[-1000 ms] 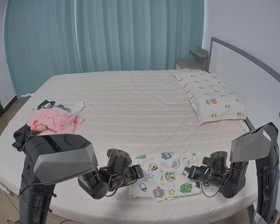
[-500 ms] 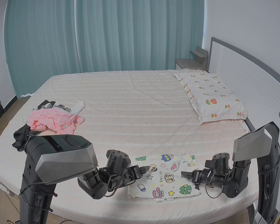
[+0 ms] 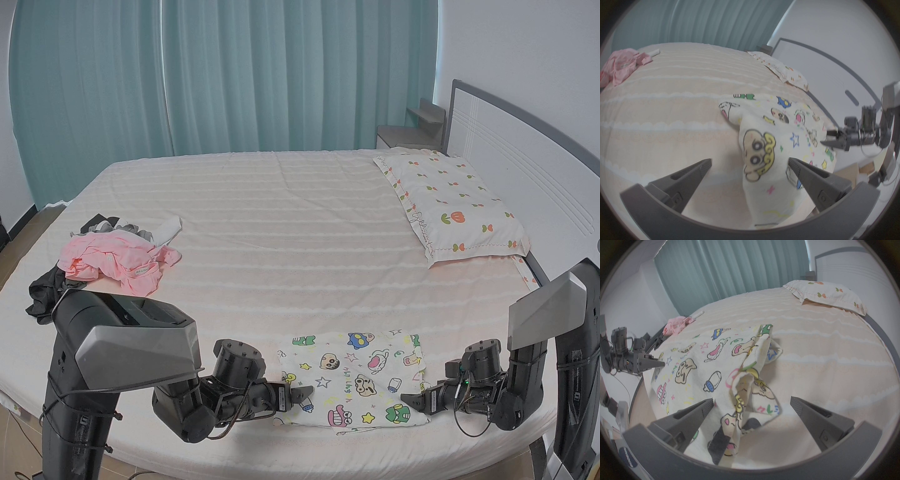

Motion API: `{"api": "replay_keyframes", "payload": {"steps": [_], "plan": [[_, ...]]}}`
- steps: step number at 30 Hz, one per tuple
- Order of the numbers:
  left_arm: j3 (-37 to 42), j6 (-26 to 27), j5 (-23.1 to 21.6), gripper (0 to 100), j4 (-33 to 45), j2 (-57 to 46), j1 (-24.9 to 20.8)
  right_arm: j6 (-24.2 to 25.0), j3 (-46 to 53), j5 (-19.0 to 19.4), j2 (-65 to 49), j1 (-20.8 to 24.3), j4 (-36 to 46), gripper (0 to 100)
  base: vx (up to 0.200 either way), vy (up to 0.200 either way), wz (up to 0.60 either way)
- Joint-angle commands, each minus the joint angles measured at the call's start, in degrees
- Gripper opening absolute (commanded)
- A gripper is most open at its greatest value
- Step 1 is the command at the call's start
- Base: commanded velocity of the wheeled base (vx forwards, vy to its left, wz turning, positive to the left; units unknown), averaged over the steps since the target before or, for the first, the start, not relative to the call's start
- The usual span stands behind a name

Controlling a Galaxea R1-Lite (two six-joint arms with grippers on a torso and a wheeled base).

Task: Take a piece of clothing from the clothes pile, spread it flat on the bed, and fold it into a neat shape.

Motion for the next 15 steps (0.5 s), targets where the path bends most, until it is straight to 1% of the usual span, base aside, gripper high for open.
{"api": "replay_keyframes", "payload": {"steps": [1,4,6,10,11,12,15], "plan": [[3.5,4.53,-0.47,100,0.11,0.14,0.14,-0.55,1.33,0.07,-0.43,-0.69,0.21,100,0.0,0.0,0.0],[4.82,8.31,-0.47,100,0.11,0.05,0.14,-0.81,1.59,-0.02,-0.43,-0.78,-0.06,100,0.0,0.0,0.0],[4.91,8.75,-0.38,100,0.64,-0.12,0.14,-0.73,1.77,-0.02,-0.52,-0.78,-0.93,100,0.0,0.0,0.0],[5.61,9.1,-0.73,100,1.69,-0.39,0.23,-0.73,3.97,0.07,-1.93,-1.66,-6.38,100,0.0,0.0,0.0],[5.61,9.1,-0.82,100,1.69,-0.39,0.23,-0.73,4.14,0.07,-2.1,-1.66,-6.65,100,0.0,0.0,0.0],[6.05,9.02,-2.05,100,1.96,-0.65,0.32,-0.73,5.9,0.24,-4.13,-1.66,-9.2,100,0.0,0.0,0.0],[6.93,8.4,-6.01,100,1.87,-2.32,1.11,-0.2,6.34,0.5,-7.03,-1.83,-11.48,100,0.0,0.0,0.0]]}}
